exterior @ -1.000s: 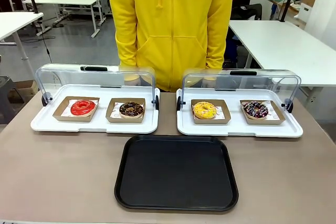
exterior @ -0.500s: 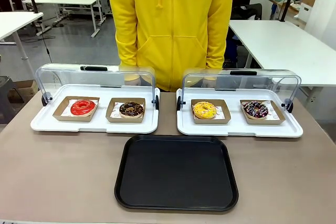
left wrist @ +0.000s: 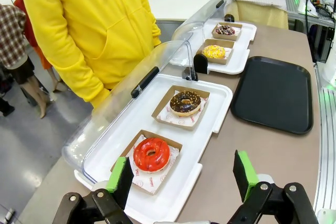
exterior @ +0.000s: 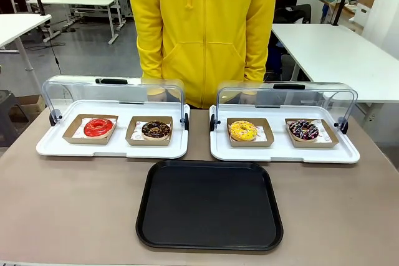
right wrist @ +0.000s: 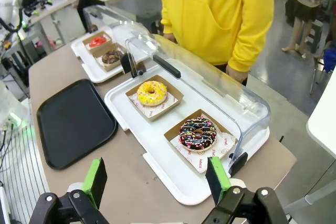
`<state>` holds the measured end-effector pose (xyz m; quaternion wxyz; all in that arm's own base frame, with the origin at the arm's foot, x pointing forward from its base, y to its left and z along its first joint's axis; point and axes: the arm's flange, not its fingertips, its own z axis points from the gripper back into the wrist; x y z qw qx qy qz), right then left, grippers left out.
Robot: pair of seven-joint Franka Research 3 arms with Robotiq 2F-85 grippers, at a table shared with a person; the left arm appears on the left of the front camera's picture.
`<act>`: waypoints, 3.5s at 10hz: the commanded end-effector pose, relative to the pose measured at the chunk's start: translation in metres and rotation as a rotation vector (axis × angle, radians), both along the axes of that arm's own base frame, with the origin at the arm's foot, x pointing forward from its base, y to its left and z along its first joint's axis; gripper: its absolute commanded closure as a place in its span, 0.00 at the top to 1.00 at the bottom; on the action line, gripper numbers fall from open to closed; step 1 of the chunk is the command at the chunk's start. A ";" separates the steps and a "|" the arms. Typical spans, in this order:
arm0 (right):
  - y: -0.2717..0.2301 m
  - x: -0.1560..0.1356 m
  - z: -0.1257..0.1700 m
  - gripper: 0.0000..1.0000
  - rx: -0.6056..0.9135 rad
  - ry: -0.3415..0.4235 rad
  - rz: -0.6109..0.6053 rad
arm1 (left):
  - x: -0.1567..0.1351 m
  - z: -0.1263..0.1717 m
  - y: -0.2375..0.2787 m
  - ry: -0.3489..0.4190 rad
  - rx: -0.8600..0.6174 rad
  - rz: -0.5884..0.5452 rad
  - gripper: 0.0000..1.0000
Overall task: Move the first donut from the left to the tray.
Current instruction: Pick up the Paper togo box containing the Donut indicated by the person and place it on the Handle tray.
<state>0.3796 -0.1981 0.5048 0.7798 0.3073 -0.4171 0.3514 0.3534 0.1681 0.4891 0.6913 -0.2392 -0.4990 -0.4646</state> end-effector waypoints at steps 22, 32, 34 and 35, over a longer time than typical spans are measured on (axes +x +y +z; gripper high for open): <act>0.000 0.002 -0.001 1.00 0.011 -0.033 0.008 | 0.003 0.000 0.001 -0.033 -0.014 -0.008 1.00; 0.000 0.002 -0.001 1.00 0.011 -0.033 0.008 | 0.003 0.000 0.001 -0.033 -0.014 -0.008 1.00; 0.000 0.002 -0.001 1.00 0.011 -0.033 0.008 | 0.003 0.000 0.001 -0.033 -0.014 -0.008 1.00; 0.000 0.002 -0.001 1.00 0.011 -0.033 0.008 | 0.003 0.000 0.001 -0.033 -0.014 -0.008 1.00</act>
